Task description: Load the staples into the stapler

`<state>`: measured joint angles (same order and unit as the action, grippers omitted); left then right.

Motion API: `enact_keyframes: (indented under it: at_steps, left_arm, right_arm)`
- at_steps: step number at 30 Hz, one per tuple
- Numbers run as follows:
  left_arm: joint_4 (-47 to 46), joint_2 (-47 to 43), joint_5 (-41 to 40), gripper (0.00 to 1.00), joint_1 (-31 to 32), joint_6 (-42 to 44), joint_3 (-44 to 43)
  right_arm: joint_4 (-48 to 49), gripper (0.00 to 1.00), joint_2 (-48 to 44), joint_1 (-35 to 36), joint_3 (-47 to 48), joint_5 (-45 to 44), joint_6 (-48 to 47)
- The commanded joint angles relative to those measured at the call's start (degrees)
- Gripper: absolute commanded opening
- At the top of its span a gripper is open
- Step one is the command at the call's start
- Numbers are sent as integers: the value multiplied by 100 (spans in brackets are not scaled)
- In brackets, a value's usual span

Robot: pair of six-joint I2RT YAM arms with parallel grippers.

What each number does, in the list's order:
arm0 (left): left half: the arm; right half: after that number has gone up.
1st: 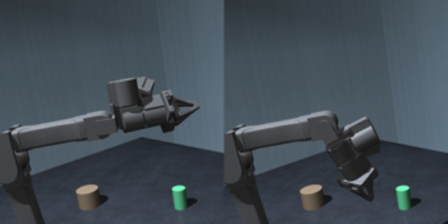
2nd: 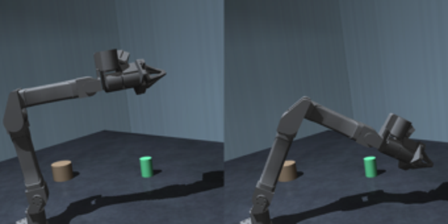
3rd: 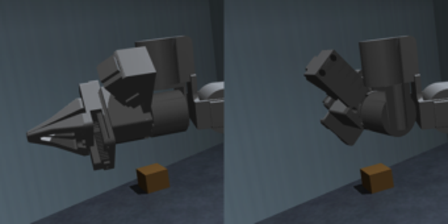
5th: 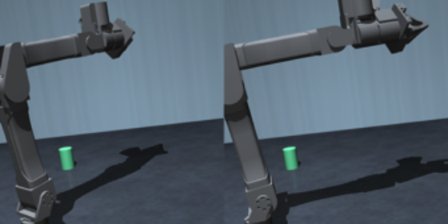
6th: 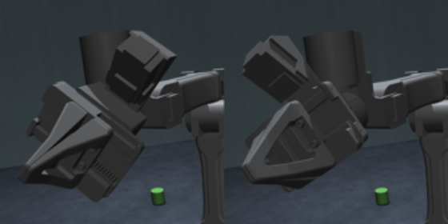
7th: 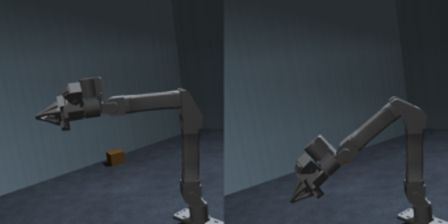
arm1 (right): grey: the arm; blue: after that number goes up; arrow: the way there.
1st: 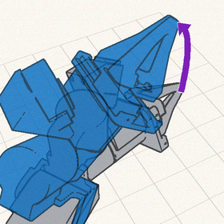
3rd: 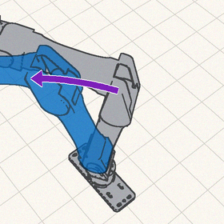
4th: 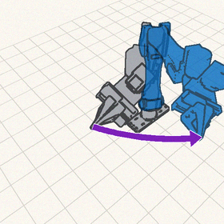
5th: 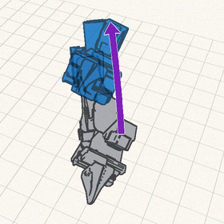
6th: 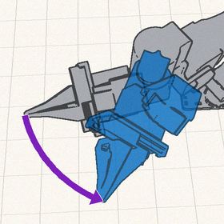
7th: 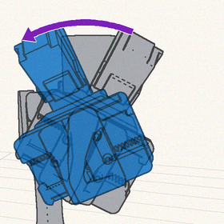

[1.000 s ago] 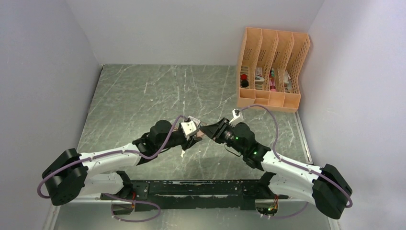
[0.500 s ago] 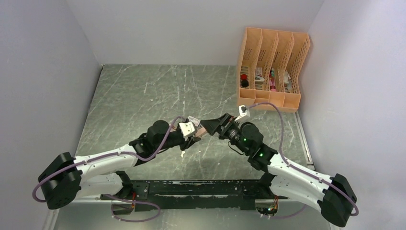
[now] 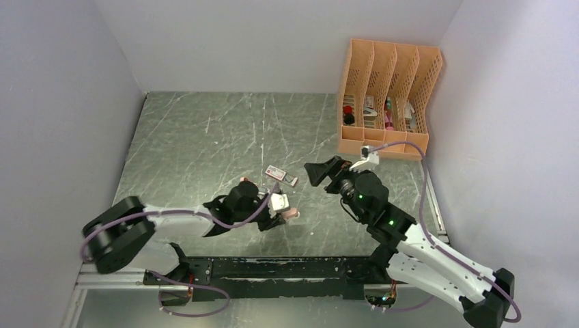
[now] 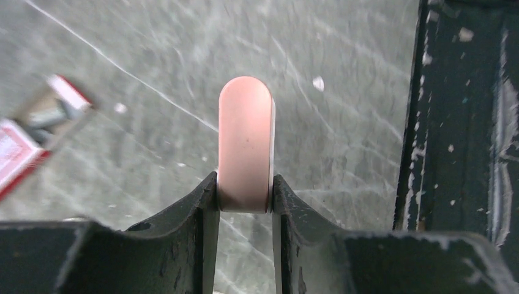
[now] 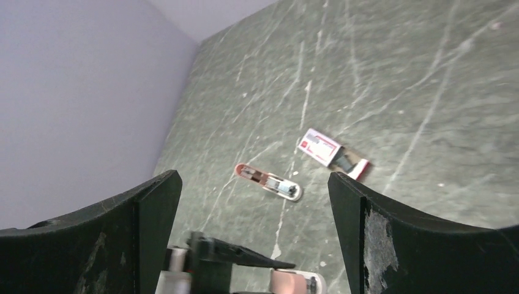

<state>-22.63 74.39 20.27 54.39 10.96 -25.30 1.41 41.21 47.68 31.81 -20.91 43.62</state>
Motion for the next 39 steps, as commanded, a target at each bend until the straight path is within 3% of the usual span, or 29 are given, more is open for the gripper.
enact_keyframes:
  at_steps: [1, 8, 14, 17, 21, 27, 31, 34, 36, 39]
  left_arm:
    - [-663, 952, 291, 7, 280, 310, -247]
    - [-728, 1802, 293, 11, 465, 548, -579]
    - [-460, 1900, 249, 31, 533, 696, -653]
    - [-453, 1681, 178, 47, 537, 655, -543]
    - [-312, 1293, 81, 56, 537, 598, -442]
    - [65, -3, -456, 58, 537, 275, -219]
    - [600, -1552, -1269, 59, 504, -126, -37]
    - [1165, -2732, -1942, 62, 339, -345, -2]
    - [1506, -3413, -1915, 67, -32, -459, -73]
    - [2131, -3968, -1274, 70, -1210, -572, -376]
  right_arm:
    - [-1097, 95, -404, -12, 147, -857, 17]
    - [-1280, 95, -639, -21, -49, -737, 137]
    - [-1376, 95, -521, -20, 6, -748, -48]
    - [-1376, 95, -488, -20, 11, -735, -80]
    - [-1386, 96, -431, -15, 7, -760, -177]
    - [-1137, 98, -316, -15, 61, -507, -939]
    - [-312, 98, 127, -15, -18, 505, -2156]
    - [11, 97, 998, -10, 245, 1422, -3071]
    - [123, 96, 1738, -12, 499, 2008, -3553]
    - [348, 95, 2871, -4, 864, 2863, -4330]
